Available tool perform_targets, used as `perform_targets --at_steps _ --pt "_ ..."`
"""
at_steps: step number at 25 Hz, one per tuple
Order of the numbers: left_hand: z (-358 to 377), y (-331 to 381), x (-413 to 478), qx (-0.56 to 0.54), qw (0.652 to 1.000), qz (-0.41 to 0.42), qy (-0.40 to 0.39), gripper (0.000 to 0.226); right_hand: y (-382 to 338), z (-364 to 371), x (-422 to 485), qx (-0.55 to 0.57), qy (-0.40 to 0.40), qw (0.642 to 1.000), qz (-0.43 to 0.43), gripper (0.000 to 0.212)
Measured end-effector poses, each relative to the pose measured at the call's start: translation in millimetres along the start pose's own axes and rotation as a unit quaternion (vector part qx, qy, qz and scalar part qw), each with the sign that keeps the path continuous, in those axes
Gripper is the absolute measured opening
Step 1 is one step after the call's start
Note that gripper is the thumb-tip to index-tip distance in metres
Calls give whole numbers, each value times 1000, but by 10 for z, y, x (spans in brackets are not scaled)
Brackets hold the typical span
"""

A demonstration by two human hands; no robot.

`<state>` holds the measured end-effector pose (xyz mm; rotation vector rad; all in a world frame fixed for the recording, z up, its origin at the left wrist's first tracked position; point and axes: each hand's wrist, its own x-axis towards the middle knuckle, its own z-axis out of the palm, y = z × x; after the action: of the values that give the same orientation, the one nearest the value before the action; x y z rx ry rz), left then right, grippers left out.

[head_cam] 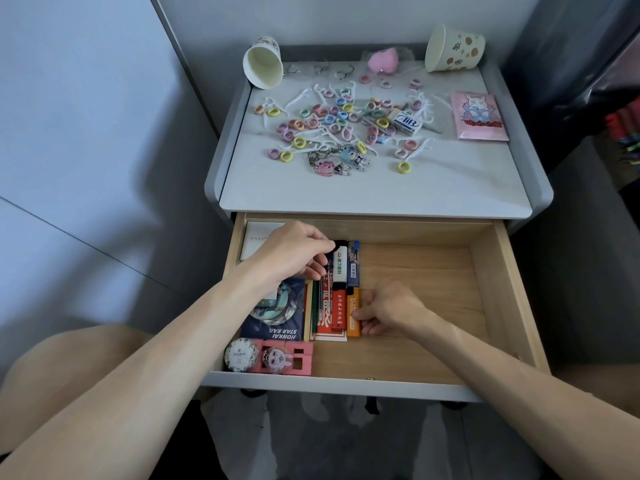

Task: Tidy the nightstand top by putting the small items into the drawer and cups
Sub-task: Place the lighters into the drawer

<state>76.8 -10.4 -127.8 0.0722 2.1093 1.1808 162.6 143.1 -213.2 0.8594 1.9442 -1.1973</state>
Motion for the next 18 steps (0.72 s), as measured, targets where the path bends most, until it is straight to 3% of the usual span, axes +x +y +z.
perform_targets --at_steps 4,7,10,13,18 --pt "-81 57 0 -21 999 27 5 14 -1 -53 -128 -8 40 998 -48 20" --pt "-141 82 -77 -28 997 56 47 18 -21 -199 -300 8 85 992 -93 22" --pt "-238 131 -138 -44 992 78 89 20 -124 -441 -490 -2 79 985 -152 17" --pt "-379 354 -138 -69 983 104 133 19 -365 -755 -662 -28 84 968 -235 15" --pt "-529 758 197 -10 969 160 187 13 -948 -1275 -633 -94 183 922 -328 9"
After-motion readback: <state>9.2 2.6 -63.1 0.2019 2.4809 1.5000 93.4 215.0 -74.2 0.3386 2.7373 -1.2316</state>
